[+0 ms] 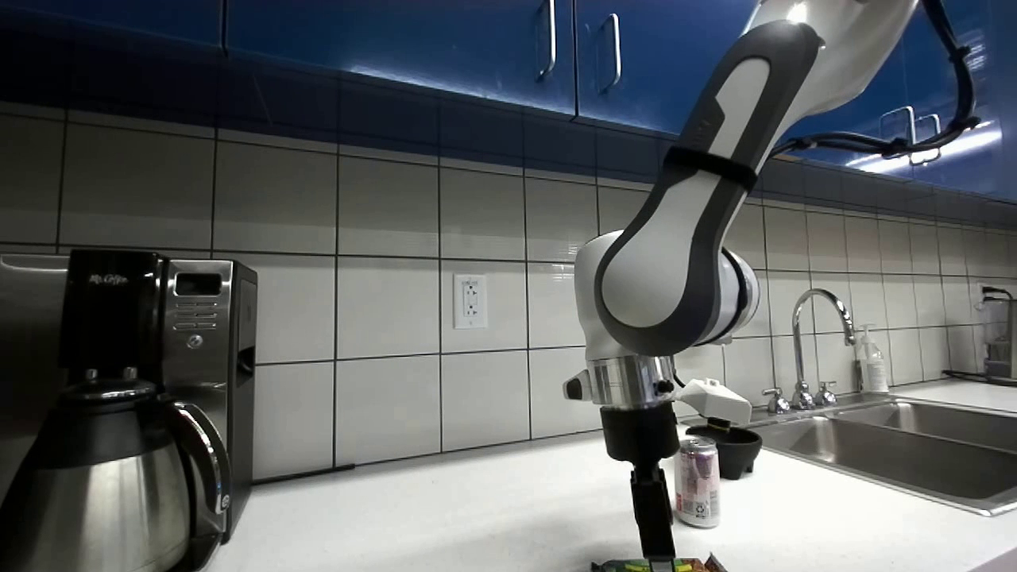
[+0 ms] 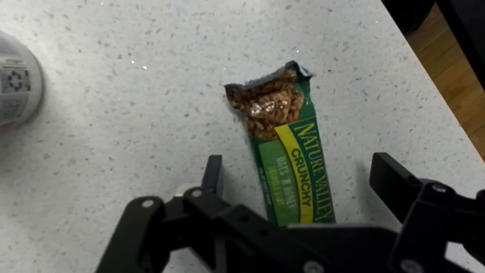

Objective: Put the green packet in the black bowl

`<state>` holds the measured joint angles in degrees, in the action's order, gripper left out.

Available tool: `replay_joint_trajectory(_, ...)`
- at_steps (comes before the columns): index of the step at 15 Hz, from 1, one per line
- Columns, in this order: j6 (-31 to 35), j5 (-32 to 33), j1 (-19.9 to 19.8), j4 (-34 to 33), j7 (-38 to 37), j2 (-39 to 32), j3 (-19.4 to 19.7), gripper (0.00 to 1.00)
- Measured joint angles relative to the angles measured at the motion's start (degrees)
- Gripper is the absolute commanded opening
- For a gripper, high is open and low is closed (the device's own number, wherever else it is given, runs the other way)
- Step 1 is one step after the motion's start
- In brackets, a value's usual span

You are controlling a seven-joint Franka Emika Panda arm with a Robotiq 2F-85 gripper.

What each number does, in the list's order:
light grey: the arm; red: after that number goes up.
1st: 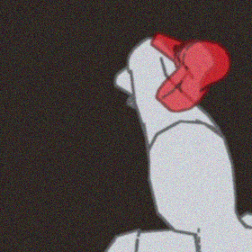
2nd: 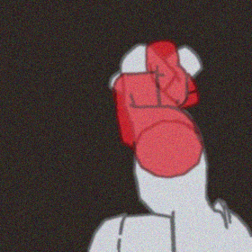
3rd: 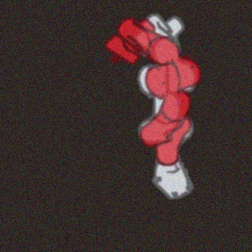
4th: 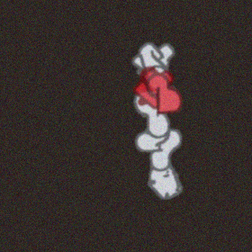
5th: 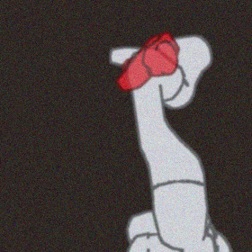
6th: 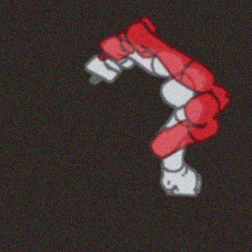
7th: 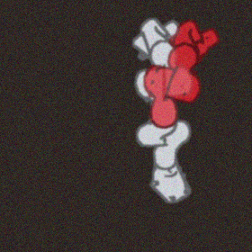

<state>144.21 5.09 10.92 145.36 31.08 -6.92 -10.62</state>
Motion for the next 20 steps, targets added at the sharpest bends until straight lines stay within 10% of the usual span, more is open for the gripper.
replay_joint_trajectory(9,1.5,0.4,0.0,-0.2,0.0,-2.3,0.0,1.00)
replay_joint_trajectory(10,1.5,0.4,0.0,-0.3,0.0,-2.5,0.0,0.75)
replay_joint_trajectory(20,1.6,0.4,-0.5,-1.4,0.0,-2.5,0.0,0.17)
